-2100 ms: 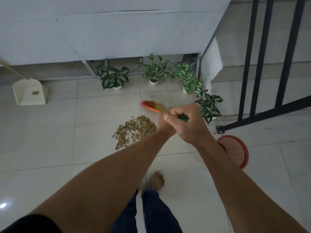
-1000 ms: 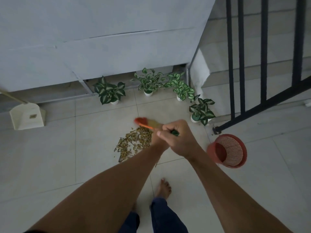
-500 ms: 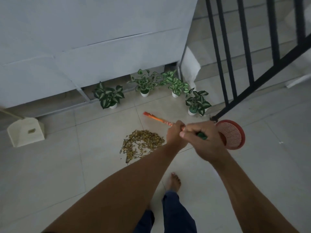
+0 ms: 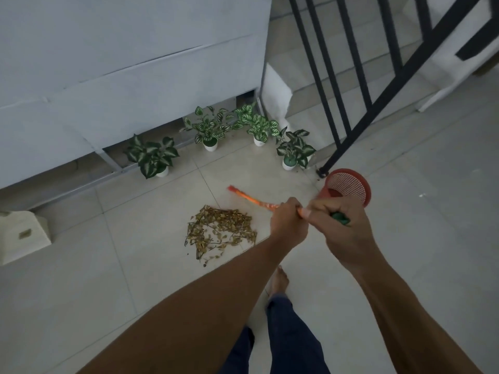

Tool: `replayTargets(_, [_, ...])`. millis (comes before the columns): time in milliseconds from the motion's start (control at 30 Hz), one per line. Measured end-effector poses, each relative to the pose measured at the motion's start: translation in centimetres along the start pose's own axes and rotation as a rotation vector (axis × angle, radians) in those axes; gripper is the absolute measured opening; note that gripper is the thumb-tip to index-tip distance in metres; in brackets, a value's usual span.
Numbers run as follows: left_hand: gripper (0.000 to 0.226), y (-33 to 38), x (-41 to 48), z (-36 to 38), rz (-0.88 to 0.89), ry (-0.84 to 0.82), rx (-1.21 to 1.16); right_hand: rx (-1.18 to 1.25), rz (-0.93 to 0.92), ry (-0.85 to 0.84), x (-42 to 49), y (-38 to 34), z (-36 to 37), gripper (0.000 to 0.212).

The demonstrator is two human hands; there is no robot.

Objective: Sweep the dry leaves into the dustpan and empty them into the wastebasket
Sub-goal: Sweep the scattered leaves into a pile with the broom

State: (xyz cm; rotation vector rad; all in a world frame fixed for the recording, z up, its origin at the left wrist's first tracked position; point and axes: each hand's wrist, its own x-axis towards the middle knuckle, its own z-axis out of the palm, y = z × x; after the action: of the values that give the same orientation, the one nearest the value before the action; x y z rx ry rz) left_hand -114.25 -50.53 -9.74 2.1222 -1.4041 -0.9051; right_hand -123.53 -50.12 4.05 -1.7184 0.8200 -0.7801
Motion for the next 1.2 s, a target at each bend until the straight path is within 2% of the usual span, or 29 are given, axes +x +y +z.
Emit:
replayTargets(100, [0.015,-0.3,0.1,0.6,-0.018,-0.145,0.013,0.015,0.084,0.130,-1.6,-0.2,0.7,0.038])
replayTargets(200, [0.043,1.0,-4.1,-2.1,0.049,-0.200,0.037,0.068,0.158,0.229,-3.3,0.5,3.0,0.052])
replayTargets(233, [0.056,2.3,-6.9,-3.8,0.051,-0.123,-0.022,0.075,0.187,0.240,-3.8,0.8,3.8,0.054])
replayTargets(267, [0.070,3.6,-10.0,-5.5,0.144,0.026,-0.159,0.101,0.215,0.250,-4.1,0.9,4.6,0.053])
replayTargets(300, [0.112,4.4,-12.7,-7.0,0.225,0.180,-0.208,0.116,0.226,0.271,-4.4,1.0,5.1,0.049])
replayTargets(333, [0.129,4.9,-14.5,-7.5,0.237,0.188,-0.156,0.124,0.239,0.296,-4.4,1.0,5.4,0.044])
replayTargets(367, [0.101,5.0,-14.6,-7.4,0.157,0.159,-0.132,0.135,0.251,0.322,-4.3,0.8,5.4,0.040])
replayTargets(400, [0.074,5.1,-15.7,-6.5,0.183,0.164,-0.044,0.155,0.259,0.349,-4.3,0.6,5.2,0.037])
replayTargets(433, [0.075,3.3,-15.6,-5.8,0.154,0.238,-0.122,0.175,0.264,0.378,-4.2,0.2,4.9,0.035])
replayTargets(467, [0.096,4.1,-14.9,-5.6,0.183,0.308,-0.048,0.193,0.267,0.408,-4.1,-0.2,4.3,0.035])
replayTargets(500, [0.059,3.8,-13.2,-5.3,0.024,0.187,-0.184,0.210,0.261,0.430,-4.1,-0.7,3.6,0.035])
replayTargets(533, [0.050,4.2,-11.5,-5.1,0.066,0.081,-0.144,0.218,0.251,0.454,-4.1,-1.1,2.8,0.037])
replayTargets(567, [0.023,4.7,-9.7,-5.6,0.065,-0.036,-0.061,0.211,0.237,0.486,-4.1,-1.6,2.1,0.040])
replayTargets(600, [0.008,4.5,-6.9,-4.7,0.035,-0.114,0.051,0.194,0.227,0.522,-4.0,-2.0,1.5,0.040])
replayTargets(633, [0.012,4.6,-5.1,-4.2,0.018,-0.221,0.122,0.177,0.216,0.561,-4.0,-2.4,1.0,0.038])
replayTargets(767, [0.017,4.3,-3.7,-1.3,0.106,-0.290,0.140,0.095,0.211,0.647,-4.6,-3.0,1.2,0.033])
replayTargets(933, [0.015,0.6,-4.8,2.2,0.074,-0.376,0.185,0.158,0.364,0.697,-7.0,-1.0,3.9,0.047])
replayTargets(1033, [0.020,-1.5,-6.2,3.3,0.029,-0.291,0.187,0.212,0.407,0.745,-8.0,-0.6,5.0,0.044])
replayTargets(1133, [0.014,-0.9,-7.9,3.1,-0.072,-0.095,0.082,0.280,0.411,0.817,-8.6,-1.2,4.4,0.039])
replayTargets(1200, [0.012,0.7,-9.0,3.2,-0.078,0.003,0.115,0.320,0.413,0.884,-9.0,-1.8,3.1,0.033])
